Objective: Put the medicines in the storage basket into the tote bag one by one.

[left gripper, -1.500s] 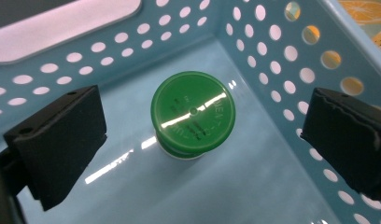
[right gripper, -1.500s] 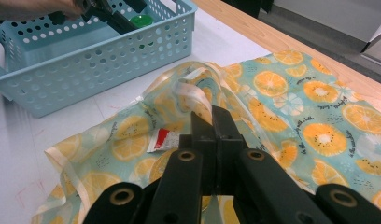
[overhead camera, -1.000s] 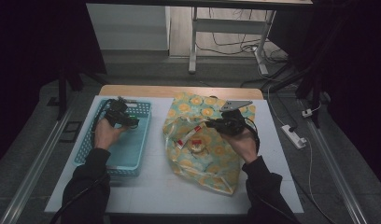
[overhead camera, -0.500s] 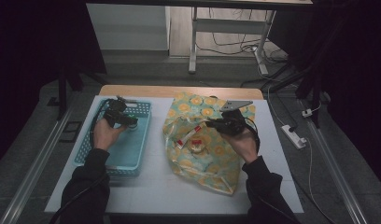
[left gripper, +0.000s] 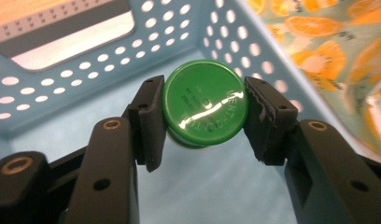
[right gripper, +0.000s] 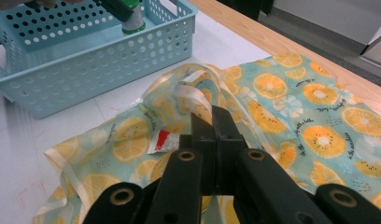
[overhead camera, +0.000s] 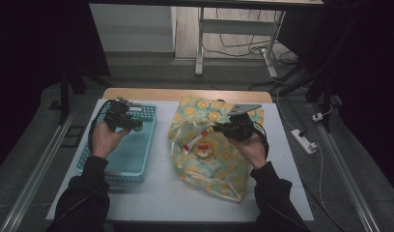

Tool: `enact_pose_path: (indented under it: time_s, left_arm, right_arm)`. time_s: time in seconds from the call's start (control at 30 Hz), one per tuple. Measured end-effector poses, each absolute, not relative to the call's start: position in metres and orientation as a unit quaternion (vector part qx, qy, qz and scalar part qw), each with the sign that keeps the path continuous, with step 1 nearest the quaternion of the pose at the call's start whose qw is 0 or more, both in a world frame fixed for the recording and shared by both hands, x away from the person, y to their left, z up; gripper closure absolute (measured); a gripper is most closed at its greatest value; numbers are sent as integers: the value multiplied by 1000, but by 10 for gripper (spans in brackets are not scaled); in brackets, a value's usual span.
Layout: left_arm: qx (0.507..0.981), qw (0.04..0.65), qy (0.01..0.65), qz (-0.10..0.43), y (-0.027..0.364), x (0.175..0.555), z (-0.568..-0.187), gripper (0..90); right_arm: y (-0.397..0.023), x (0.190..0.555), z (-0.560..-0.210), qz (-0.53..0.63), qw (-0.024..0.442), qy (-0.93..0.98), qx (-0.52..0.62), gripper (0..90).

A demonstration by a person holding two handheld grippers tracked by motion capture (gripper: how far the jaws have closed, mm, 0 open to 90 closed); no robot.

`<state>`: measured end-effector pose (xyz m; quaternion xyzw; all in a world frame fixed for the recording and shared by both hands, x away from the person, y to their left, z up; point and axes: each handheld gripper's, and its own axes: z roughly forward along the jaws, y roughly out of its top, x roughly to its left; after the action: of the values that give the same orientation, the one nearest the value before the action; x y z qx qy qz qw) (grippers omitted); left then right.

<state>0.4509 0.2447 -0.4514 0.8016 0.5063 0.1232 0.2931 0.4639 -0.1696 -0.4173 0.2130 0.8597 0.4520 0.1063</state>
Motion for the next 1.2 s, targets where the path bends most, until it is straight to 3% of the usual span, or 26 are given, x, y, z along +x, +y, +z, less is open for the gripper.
enact_pose_path:
  time_s: [1.2]
  left_arm:
    - [843, 360, 390, 85, 176, 406, -417, 520]
  right_arm:
    - [-170, 463, -416, 455, 108, 858, 214, 899]
